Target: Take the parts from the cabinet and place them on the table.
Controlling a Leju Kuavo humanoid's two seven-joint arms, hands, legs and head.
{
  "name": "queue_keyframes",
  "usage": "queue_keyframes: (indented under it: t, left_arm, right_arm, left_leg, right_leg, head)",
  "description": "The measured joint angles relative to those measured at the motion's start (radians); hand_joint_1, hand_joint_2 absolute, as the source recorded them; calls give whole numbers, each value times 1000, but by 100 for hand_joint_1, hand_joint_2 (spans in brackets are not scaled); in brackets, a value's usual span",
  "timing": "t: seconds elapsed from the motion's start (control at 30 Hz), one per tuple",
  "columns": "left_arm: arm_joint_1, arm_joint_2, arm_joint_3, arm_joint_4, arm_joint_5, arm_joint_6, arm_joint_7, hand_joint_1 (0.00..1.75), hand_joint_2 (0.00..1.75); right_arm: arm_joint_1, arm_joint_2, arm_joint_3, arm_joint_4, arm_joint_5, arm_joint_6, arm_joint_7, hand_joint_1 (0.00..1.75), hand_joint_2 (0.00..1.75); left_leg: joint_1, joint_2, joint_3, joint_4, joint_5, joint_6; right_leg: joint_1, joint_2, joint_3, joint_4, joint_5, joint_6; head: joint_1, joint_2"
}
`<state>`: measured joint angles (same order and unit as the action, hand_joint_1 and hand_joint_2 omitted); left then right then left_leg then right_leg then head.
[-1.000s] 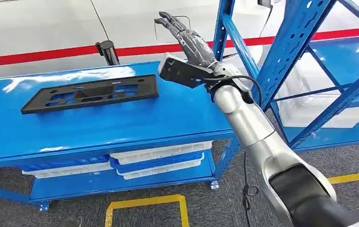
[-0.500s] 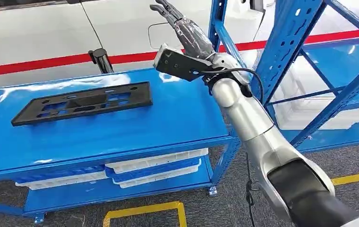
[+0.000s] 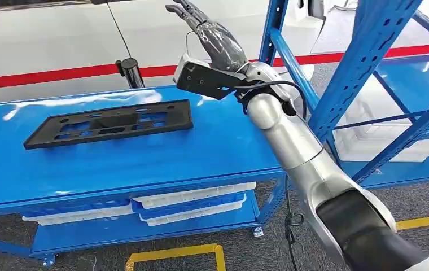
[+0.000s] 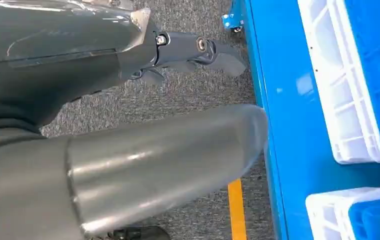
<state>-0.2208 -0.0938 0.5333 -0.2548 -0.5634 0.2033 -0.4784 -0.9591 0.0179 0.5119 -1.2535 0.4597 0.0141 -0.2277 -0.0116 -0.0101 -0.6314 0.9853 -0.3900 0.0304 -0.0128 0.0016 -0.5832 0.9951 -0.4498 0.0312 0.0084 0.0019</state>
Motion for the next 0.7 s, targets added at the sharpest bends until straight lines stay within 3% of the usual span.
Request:
queue_keyframes:
  t: [0.07, 0.1, 0.13, 0.2, 0.23, 0.27, 0.3, 0.33, 0.37, 0.4, 0.43, 0.47, 0.53, 0.6, 0.63, 0.67, 0.7]
  left_arm:
    - [1, 0, 0, 0, 0, 0, 0, 0, 0]
    - [1, 5, 0, 0, 0, 0, 0, 0, 0]
    - [1, 2, 0, 0, 0, 1, 0, 0, 0]
    - [1, 2, 0, 0, 0, 1, 0, 0, 0]
    - [2, 2, 0, 0, 0, 1, 0, 0, 0]
    - [4, 2, 0, 0, 0, 1, 0, 0, 0]
    - [6, 2, 0, 0, 0, 2, 0, 0, 0]
    - [7, 3, 0, 0, 1, 4, -1, 0, 0]
    - [6, 3, 0, 0, 4, 6, -2, 0, 0]
    - [6, 4, 0, 0, 6, 7, -5, 0, 0]
    - [5, 3, 0, 0, 8, 8, -7, 0, 0]
    - [4, 1, 0, 0, 9, 8, -7, 0, 0]
    - [5, 0, 0, 0, 12, 12, -5, 0, 0]
    - [5, -3, 0, 0, 12, 16, -2, 0, 0]
    - [6, -7, 0, 0, 13, 17, -1, 0, 0]
    - [6, -6, 0, 0, 16, 19, 0, 0, 0]
    - [6, -8, 0, 0, 17, 22, 0, 0, 0]
  right_arm:
    - [-1, 0, 0, 0, 0, 0, 0, 0, 175]
    - [-3, 0, 1, -2, 0, 0, 0, 0, 175]
    - [-4, 3, 2, -2, 0, 0, 0, 0, 175]
    - [-6, 6, 4, -2, 0, 0, 0, 0, 175]
    - [-5, 7, 5, -1, 0, 0, 0, 0, 175]
    - [-2, 7, 6, -1, 0, 1, 0, 0, 175]
    - [-1, 8, 8, -1, 0, 1, 0, 0, 175]
    - [0, 8, 10, -2, 0, 1, 0, 0, 175]
    - [-1, 8, 11, -2, 0, 4, 0, 0, 175]
    - [-1, 8, 13, -3, -2, 9, 0, 0, 175]
    - [-1, 9, 14, -5, -2, 11, 0, 0, 175]
    - [-2, 10, 16, -8, -3, 18, -2, 0, 175]
    - [5, 13, 24, -11, -4, 29, -1, 0, 175]
    - [15, 14, 36, -15, -2, 40, 8, 0, 175]
    - [20, 15, 44, -21, 4, 43, 14, 0, 175]
    - [23, 16, 60, -27, 13, 45, 20, 0, 0]
    - [33, 18, 79, -31, 23, 47, 24, 0, 0]
  left_leg:
    - [5, 2, 0, -1, 4, -9]
    - [8, 2, -5, 6, -3, -15]
    - [9, 3, -16, 28, -23, -23]
    - [19, 4, -74, 164, -102, -37]
    - [22, 5, -118, 260, -143, -43]
    - [26, 6, -148, 323, -162, -47]
    - [29, 7, -152, 332, -155, -50]
    - [33, 7, -132, 292, -128, -51]
    - [36, 8, -93, 217, -88, -52]
    - [39, 8, -39, 115, -44, -52]
    - [43, 9, 9, 27, -19, -54]
    - [34, 6, 29, 8, -35, -53]
    - [31, 4, 21, 14, -35, -39]
    - [22, 2, 26, 9, -32, -27]
    - [28, 2, 31, -6, -25, -26]
    - [24, 1, 31, -6, -24, -26]
    - [21, 0, 31, -6, -24, -25]
  right_leg:
    - [4, 1, 0, -1, 5, -14]
    - [-10, 0, 5, -7, 12, -24]
    - [-10, 0, 6, -7, 13, -27]
    - [-12, 0, 7, -7, 11, -30]
    - [-12, 0, 6, -7, 11, -30]
    - [-12, 0, 6, -7, 11, -29]
    - [-13, 0, 7, -7, 11, -29]
    - [-15, 0, 7, -6, 11, -29]
    - [-17, 1, 8, -6, 10, -28]
    - [-20, 1, 10, -6, 8, -25]
    - [-18, 2, 12, -6, 6, -20]
    - [-7, 3, 6, -4, 4, -14]
    - [-10, 3, 6, -7, 6, -4]
    - [-8, 2, 15, -23, 11, 13]
    - [-1, 1, 17, -17, 2, 4]
    - [-7, 0, 20, -26, 9, -10]
    - [-7, -1, 23, -28, 10, -10]
  head:
    - [0, 0]
    - [0, 0]
    - [0, 0]
    - [-1, 0]
    - [-2, 0]
    - [-2, 0]
    - [-2, 0]
    - [-2, 0]
    - [-2, 0]
    - [-2, 0]
    - [-2, 0]
    - [-2, 0]
    - [0, 0]
    - [0, 0]
    - [1, 0]
    - [1, 0]
    - [1, 0]
